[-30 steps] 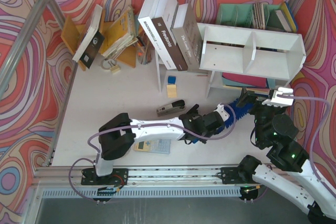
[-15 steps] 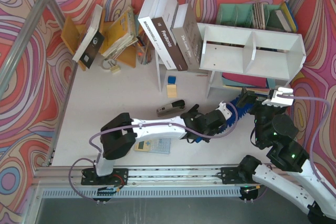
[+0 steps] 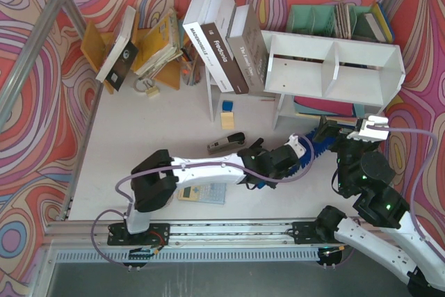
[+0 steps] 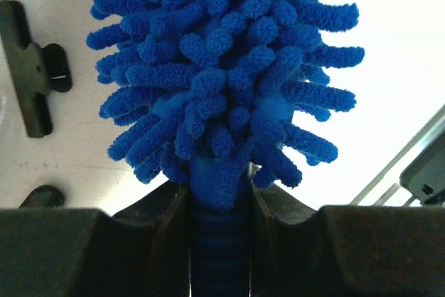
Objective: Dust the bookshelf with a duster
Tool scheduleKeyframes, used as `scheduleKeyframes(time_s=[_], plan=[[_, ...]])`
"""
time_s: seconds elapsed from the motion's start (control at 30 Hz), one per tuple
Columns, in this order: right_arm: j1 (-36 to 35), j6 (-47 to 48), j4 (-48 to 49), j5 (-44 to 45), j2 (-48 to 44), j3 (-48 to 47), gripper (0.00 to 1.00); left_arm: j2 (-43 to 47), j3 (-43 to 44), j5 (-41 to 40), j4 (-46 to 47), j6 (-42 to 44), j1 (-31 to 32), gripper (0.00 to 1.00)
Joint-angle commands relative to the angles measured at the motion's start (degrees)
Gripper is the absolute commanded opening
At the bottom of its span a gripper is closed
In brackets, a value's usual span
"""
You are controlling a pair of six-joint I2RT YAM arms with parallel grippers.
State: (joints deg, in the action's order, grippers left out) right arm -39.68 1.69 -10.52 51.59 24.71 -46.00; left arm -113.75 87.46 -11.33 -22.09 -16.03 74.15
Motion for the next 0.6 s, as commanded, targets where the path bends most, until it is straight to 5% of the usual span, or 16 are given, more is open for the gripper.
scheduleKeyframes(time_s=[0.0,0.57], plan=[[0.1,0.5,1.4,0.6,-0.6,0.3,0.99,8.9,-3.4,-2.7,8.5,0.9,0.2,0.0],[0.1,0.8,1.8,0.4,-0.4,0.5,0.99,13.1,-11.5,-9.7,0.3,-8.0,0.3,0.0]])
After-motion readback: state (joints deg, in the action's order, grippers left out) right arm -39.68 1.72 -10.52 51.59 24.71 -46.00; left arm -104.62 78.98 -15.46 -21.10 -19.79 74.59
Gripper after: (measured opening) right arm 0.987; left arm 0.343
